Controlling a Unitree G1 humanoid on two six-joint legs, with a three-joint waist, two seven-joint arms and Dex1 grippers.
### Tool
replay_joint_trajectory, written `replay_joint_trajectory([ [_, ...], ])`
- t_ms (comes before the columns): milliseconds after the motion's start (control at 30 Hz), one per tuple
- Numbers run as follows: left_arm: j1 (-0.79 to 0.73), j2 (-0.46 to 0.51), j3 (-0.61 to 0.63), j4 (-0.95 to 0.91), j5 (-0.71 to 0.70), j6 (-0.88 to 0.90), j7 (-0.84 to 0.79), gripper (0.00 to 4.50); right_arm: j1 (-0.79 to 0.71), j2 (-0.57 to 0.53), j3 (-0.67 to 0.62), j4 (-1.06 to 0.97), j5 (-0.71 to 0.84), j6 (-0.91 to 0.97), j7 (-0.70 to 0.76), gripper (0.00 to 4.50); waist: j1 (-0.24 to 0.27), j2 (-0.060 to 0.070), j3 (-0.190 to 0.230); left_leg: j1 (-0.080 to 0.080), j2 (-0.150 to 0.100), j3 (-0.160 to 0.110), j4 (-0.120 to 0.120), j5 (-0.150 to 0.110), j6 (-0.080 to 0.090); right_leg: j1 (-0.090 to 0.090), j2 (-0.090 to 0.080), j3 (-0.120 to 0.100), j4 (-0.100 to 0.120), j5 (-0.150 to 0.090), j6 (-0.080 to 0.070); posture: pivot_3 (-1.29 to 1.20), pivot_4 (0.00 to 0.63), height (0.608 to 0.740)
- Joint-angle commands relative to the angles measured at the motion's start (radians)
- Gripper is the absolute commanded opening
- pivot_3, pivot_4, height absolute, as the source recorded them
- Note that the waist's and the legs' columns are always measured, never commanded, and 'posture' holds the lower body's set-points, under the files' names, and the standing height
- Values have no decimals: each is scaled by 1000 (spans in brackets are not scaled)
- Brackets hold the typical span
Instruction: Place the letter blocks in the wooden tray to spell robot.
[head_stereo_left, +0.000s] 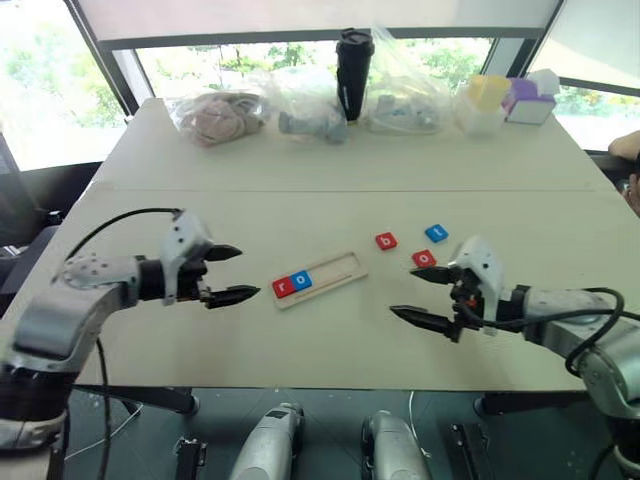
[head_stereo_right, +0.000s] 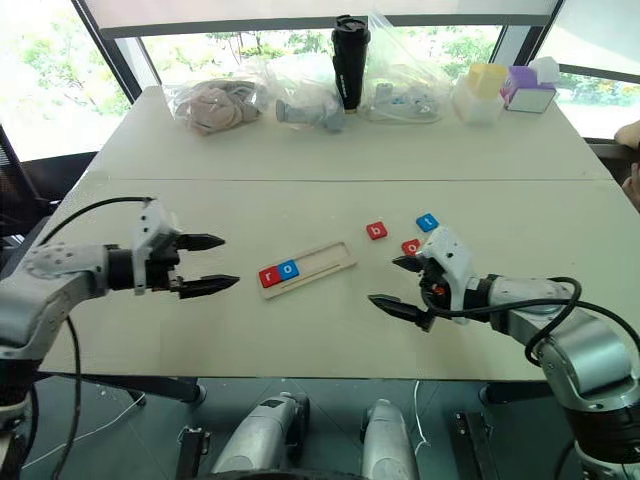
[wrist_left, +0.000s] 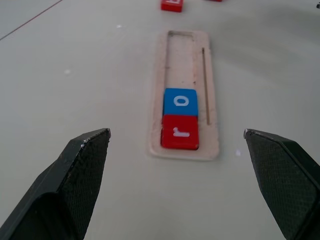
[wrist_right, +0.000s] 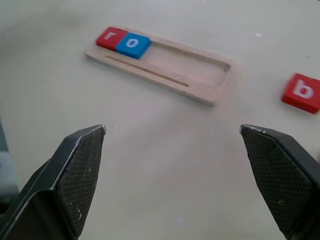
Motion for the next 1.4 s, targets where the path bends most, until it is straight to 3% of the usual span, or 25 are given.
replay_joint_trajectory([
  [33, -67, -45, -100, 88, 99, -89, -21, 4500, 3, 27, 5, -80, 21, 22, -50, 4462, 0, -1, 0, 0, 0, 0, 0, 0, 0, 0, 0, 0, 0, 0, 0, 0, 150, 740],
  [167, -134, -139, -163, 190, 159, -162, -20, 4500, 47, 52, 19, -143, 14, 45, -108, 4462, 0, -1, 1, 0, 0, 0, 1, 0, 0, 0, 0, -1, 0, 1, 2, 0, 150, 740],
  [667, -146, -246, -253, 316, 302, -254, -51, 4500, 73, 57, 27, -205, 20, 78, -169, 4462, 1, -3, 0, 0, 0, 0, 3, 0, 1, 1, 0, -1, 0, 2, 4, 0, 150, 740],
  [800, -153, -258, -244, 336, 322, -253, -38, 3250, 74, 53, 23, -197, 19, 76, -167, 4500, 1, -3, 0, 0, 0, 0, 3, 0, 1, 2, 0, -1, 0, 2, 5, 0, 150, 740],
  [933, -165, -260, -237, 363, 338, -263, -33, 3136, 75, 49, 19, -187, 16, 72, -163, 4500, 1, -3, 0, 1, 0, 0, 3, 0, 1, 2, 0, -1, 0, 3, 5, 0, 150, 740],
  [1067, -225, -247, -223, 452, 356, -383, -68, 3136, 78, 43, 13, -168, 9, 66, -159, 4500, 0, -3, 0, 1, 0, 0, 4, 0, 1, 3, 1, -1, 0, 3, 6, 0, 150, 740],
  [1233, -340, -223, -257, 654, 396, -629, -231, 3136, 73, 34, 12, -138, -2, 55, -143, 4500, -1, -3, 0, 1, 0, 0, 4, 1, 1, 2, 1, -1, 0, 4, 5, 0, 150, 740],
  [1400, -439, -264, -273, 864, 434, -769, -291, 3136, 76, 38, 6, -134, -4, 56, -152, 4500, -1, -3, 0, 0, -1, 0, 4, 1, 1, 2, 1, -1, 0, 5, 7, 0, 150, 740],
])
